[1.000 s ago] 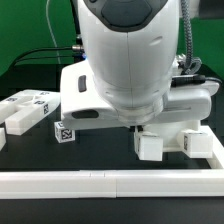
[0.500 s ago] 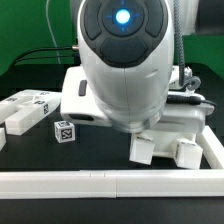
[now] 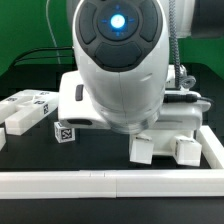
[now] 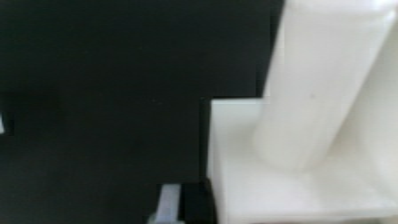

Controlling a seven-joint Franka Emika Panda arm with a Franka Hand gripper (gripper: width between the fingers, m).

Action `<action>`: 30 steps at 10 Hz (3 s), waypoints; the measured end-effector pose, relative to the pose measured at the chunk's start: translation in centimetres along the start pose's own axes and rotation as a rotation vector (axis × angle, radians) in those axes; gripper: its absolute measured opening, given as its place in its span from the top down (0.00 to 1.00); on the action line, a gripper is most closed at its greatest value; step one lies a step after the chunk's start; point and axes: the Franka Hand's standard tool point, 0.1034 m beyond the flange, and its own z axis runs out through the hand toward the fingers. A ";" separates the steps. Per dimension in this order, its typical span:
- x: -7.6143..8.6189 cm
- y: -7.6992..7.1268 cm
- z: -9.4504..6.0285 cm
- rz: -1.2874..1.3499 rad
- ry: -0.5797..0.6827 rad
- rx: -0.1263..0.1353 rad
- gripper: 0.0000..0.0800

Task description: Assemble chair

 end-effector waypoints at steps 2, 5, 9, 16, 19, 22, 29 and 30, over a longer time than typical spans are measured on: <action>0.1 0.1 -0.1 -0.015 0.022 0.000 0.96; -0.1 0.3 0.8 -0.004 -0.025 0.001 0.96; -1.1 -0.4 0.9 -0.016 -0.050 -0.019 0.96; 0.2 -1.8 0.9 0.036 -0.003 -0.028 0.96; 0.9 -1.8 0.9 0.022 0.025 -0.030 0.96; 0.9 -1.7 0.9 0.024 0.025 -0.028 0.47; -4.7 0.3 -6.4 0.011 0.397 0.022 0.19; -6.1 0.3 -6.8 0.014 0.444 0.029 0.19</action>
Offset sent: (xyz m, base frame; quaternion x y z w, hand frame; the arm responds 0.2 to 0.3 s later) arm 0.0000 0.0000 0.0000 0.0000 0.0000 0.0000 1.0000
